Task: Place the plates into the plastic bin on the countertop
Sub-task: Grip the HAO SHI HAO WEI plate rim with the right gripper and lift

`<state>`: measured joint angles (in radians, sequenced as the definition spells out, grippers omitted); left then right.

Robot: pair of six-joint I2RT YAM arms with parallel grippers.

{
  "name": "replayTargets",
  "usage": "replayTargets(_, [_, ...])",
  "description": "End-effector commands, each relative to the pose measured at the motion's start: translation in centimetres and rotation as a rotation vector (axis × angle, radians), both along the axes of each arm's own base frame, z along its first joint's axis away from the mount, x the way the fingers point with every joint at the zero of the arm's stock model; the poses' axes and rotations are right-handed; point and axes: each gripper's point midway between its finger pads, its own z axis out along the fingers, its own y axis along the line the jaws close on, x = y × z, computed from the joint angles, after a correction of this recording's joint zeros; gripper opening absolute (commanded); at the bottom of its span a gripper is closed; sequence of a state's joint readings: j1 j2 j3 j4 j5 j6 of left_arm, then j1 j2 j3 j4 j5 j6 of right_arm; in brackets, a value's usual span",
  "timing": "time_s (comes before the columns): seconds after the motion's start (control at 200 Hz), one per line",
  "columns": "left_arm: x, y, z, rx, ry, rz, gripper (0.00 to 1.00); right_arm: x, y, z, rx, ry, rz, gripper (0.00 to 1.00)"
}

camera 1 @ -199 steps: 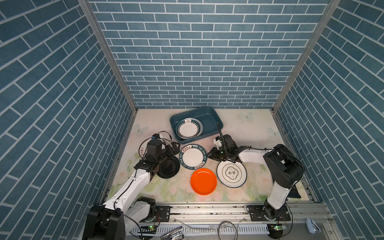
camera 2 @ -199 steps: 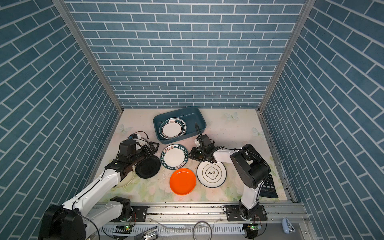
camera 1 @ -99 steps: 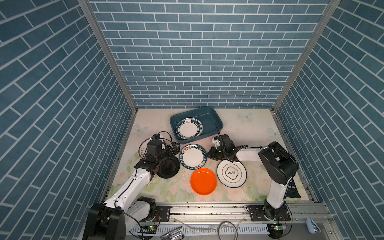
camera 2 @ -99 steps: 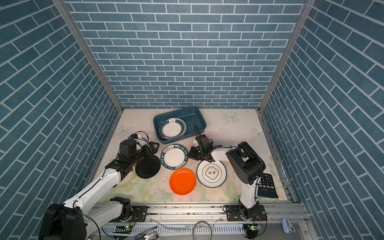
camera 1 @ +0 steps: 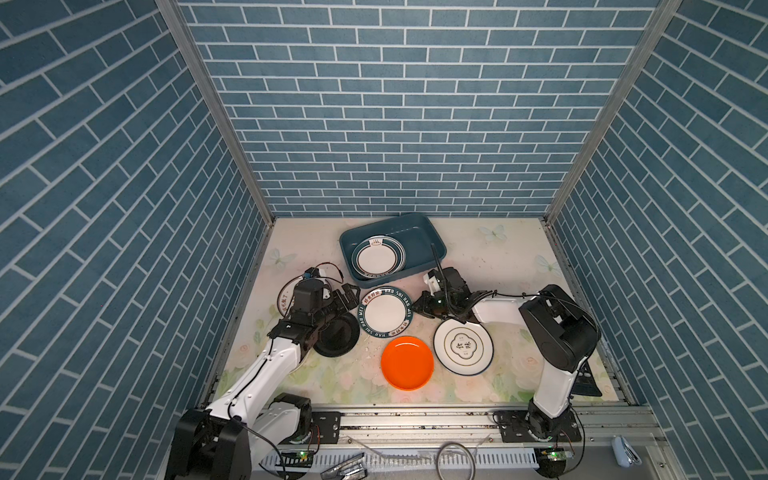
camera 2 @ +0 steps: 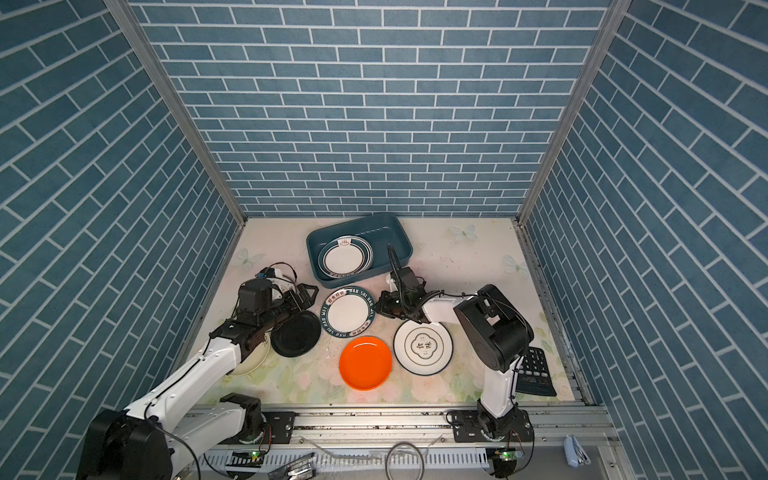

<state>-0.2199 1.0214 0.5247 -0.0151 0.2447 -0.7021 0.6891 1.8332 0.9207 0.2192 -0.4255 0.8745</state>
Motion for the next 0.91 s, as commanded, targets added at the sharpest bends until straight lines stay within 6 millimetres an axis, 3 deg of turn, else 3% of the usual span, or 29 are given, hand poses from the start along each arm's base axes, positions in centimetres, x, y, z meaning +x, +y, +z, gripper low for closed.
replayTargets(0.0, [-0.3, 0.5, 0.2, 0.023, -0.002, 0.009, 0.99, 0.5, -0.4, 1.6, -0.009, -0.039, -0.029, 0.0])
replayTargets(0.385, [-0.4, 0.7, 1.1, 0.003, -0.03, 0.028, 1.0, -0.1, -2.1, 4.9, -0.071, -0.114, -0.011, 0.0])
replayTargets(0.9, [0.1, -0.6, 1.2, -0.071, -0.025, -0.005, 1.0, -1.2, -4.4, 11.7, -0.04, -0.254, -0.047, 0.0])
